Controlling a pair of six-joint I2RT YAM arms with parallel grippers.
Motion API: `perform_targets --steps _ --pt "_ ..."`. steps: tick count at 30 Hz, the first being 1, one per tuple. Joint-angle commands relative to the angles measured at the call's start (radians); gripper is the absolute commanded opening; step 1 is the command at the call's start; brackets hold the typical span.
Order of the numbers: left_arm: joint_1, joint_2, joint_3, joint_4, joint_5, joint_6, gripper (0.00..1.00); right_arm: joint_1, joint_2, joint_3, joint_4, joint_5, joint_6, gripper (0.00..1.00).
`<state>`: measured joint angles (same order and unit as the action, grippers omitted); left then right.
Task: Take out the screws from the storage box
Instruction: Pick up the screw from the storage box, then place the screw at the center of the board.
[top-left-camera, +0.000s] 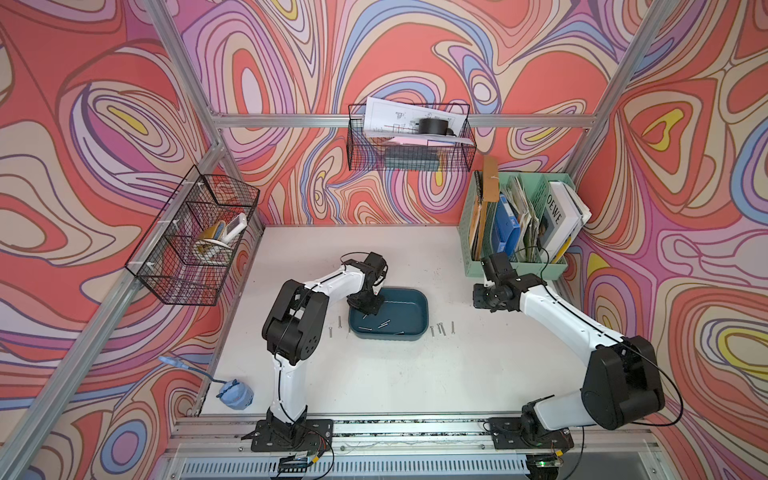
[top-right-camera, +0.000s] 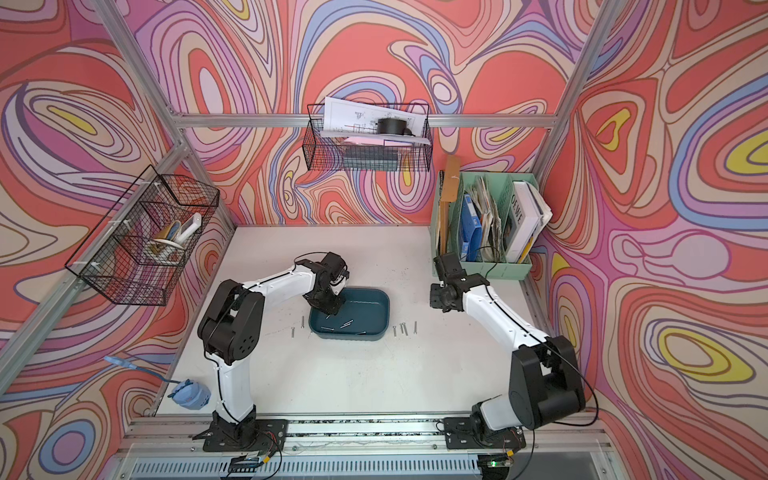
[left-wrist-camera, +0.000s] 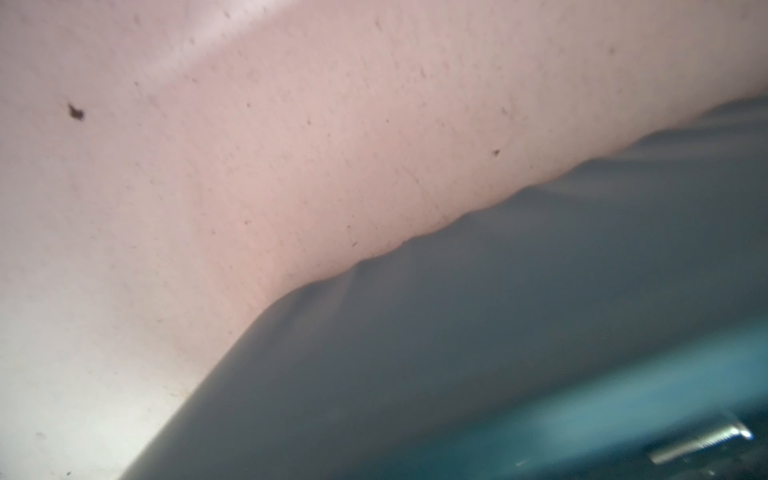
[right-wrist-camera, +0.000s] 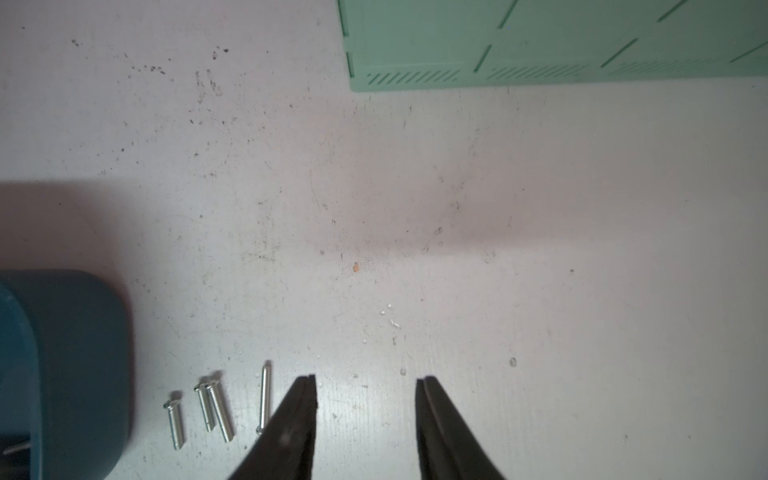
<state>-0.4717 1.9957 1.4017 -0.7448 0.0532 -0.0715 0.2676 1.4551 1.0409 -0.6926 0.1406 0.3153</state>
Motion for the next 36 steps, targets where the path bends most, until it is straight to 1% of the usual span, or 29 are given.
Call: perform_targets --steps 1,5,9,13,19,21,24,29,36 --pt "0.0 -0.027 0.034 -0.057 0.019 -0.023 0.0 -0.006 -0.01 -0.01 -0.001 -0.002 0.009 0.41" --pt "0.0 -0.062 0.052 -0.09 0.002 -0.037 0.0 -0.005 -0.013 -0.011 -0.001 -0.002 0.008 0.41" --pt "-0.001 -0.132 0.039 -0.101 -0.013 -0.064 0.0 -0.005 -0.015 -0.016 -0.001 -0.003 0.01 0.41" --pt "0.014 -0.208 0.024 -0.118 -0.062 -0.106 0.0 -0.006 -0.014 -0.015 0.0 -0.006 0.005 0.41" --pt "0.109 -0.352 -0.052 -0.115 -0.07 -0.199 0.0 -0.005 -0.008 -0.004 -0.009 -0.012 -0.009 0.41" --pt "0.145 -0.418 -0.089 -0.101 -0.064 -0.218 0.0 -0.006 -0.008 -0.002 -0.013 -0.01 -0.014 0.41" --pt "0.199 -0.476 -0.162 -0.082 -0.06 -0.242 0.0 -0.005 -0.005 -0.002 -0.009 -0.016 -0.016 0.41" --pt "0.27 -0.477 -0.273 -0.031 -0.018 -0.292 0.0 -0.005 0.004 0.002 -0.004 -0.022 -0.018 0.41" --pt "0.313 -0.41 -0.38 0.064 -0.006 -0.344 0.0 -0.006 -0.01 -0.007 -0.004 -0.013 -0.007 0.41"
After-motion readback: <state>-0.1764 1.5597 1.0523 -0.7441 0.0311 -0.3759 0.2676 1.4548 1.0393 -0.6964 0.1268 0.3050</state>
